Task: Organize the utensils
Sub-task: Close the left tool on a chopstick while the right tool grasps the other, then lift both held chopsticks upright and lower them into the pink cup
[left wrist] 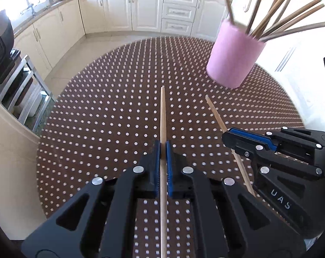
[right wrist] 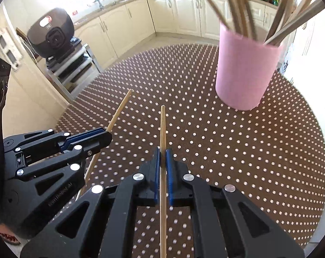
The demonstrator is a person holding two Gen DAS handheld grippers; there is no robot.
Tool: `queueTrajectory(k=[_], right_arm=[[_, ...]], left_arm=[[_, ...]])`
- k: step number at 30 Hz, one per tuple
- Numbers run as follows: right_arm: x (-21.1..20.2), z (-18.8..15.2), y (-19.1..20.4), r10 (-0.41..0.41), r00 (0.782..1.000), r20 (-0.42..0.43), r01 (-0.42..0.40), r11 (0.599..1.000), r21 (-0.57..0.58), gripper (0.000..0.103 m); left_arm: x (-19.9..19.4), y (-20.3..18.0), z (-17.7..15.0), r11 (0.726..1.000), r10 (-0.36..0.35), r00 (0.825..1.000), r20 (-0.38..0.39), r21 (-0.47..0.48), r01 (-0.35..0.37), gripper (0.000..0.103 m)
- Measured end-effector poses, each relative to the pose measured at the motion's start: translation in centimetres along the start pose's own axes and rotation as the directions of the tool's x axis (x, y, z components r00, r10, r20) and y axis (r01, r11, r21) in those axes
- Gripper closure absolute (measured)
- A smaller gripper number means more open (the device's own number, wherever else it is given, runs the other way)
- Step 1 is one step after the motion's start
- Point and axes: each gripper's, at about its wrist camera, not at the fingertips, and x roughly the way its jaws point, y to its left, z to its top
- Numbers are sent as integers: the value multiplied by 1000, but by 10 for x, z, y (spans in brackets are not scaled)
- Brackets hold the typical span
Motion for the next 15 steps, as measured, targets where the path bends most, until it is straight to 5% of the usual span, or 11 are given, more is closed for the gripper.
queueTrajectory(k=[15], right_arm=[[-111,-10,29,12,974,228,6,997,-77,98]], left_arm=[[-119,-20,-17,994,-102,974,204,49,94,97]])
